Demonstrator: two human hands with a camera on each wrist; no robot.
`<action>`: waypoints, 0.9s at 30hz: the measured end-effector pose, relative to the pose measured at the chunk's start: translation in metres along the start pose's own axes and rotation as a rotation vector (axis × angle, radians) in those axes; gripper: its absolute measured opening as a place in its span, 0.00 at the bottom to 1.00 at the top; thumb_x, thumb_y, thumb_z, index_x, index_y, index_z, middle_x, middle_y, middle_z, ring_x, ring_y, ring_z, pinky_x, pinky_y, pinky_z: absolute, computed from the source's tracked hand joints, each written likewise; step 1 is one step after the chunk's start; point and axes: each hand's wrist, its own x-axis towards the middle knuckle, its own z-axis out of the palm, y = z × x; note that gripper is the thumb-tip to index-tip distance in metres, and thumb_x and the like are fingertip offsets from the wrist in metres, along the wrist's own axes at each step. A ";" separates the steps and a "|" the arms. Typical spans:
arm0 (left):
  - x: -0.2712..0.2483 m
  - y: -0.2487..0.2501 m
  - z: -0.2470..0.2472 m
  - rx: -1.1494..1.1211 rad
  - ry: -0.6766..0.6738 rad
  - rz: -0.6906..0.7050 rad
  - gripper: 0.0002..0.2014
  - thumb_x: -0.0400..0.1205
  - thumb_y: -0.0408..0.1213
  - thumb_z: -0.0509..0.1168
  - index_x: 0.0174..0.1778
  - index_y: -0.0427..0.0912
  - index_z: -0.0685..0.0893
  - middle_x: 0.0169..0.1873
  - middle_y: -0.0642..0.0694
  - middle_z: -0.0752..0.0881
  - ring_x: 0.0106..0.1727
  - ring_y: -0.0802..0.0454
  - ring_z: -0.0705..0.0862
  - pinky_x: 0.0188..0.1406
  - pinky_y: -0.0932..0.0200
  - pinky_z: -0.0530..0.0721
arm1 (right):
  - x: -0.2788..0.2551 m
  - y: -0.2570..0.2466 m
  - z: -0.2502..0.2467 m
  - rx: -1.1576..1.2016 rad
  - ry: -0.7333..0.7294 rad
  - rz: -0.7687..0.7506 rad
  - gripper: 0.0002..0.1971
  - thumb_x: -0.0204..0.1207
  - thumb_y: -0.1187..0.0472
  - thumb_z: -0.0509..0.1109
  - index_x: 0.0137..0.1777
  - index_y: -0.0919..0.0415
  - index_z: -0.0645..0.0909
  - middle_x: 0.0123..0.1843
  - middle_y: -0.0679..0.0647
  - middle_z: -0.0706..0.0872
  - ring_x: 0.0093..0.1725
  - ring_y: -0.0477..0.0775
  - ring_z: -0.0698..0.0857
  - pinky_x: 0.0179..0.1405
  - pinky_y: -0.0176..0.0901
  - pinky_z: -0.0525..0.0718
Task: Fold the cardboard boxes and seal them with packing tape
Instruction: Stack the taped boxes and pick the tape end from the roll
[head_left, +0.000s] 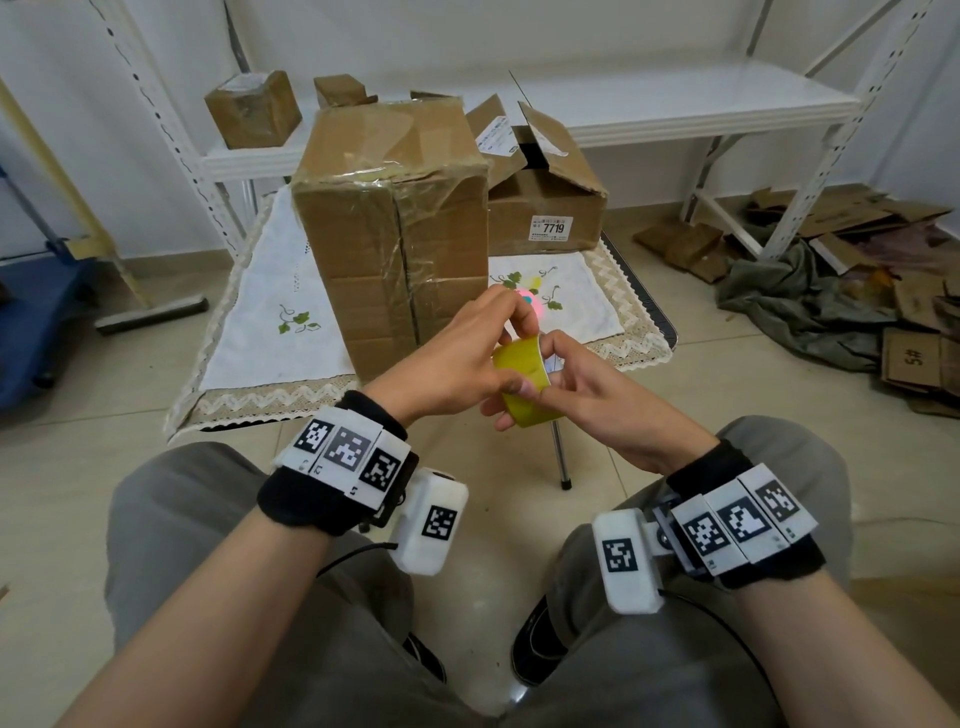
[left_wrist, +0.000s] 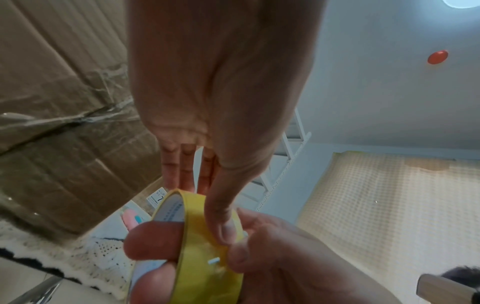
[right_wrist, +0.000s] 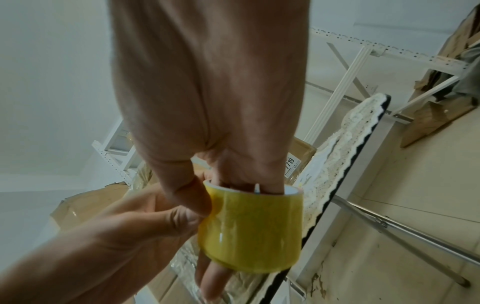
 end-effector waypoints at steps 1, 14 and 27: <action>0.000 -0.001 0.000 -0.005 -0.005 0.005 0.20 0.75 0.33 0.78 0.56 0.45 0.76 0.57 0.51 0.72 0.57 0.52 0.74 0.47 0.61 0.77 | 0.000 0.001 0.000 0.003 0.003 -0.009 0.13 0.85 0.62 0.65 0.62 0.67 0.66 0.50 0.67 0.93 0.58 0.67 0.91 0.67 0.50 0.85; -0.005 0.008 0.014 0.045 0.194 0.025 0.25 0.72 0.34 0.79 0.64 0.45 0.82 0.61 0.50 0.78 0.61 0.52 0.78 0.51 0.59 0.78 | 0.001 0.003 -0.007 -0.027 0.055 0.003 0.15 0.87 0.66 0.64 0.65 0.71 0.63 0.50 0.68 0.92 0.56 0.65 0.92 0.70 0.50 0.83; -0.002 0.017 0.010 0.080 0.101 0.018 0.23 0.75 0.32 0.76 0.61 0.45 0.74 0.61 0.51 0.73 0.63 0.50 0.73 0.48 0.59 0.77 | 0.000 0.000 -0.009 -0.064 0.028 0.003 0.14 0.87 0.67 0.63 0.65 0.72 0.63 0.49 0.65 0.93 0.55 0.63 0.92 0.70 0.52 0.83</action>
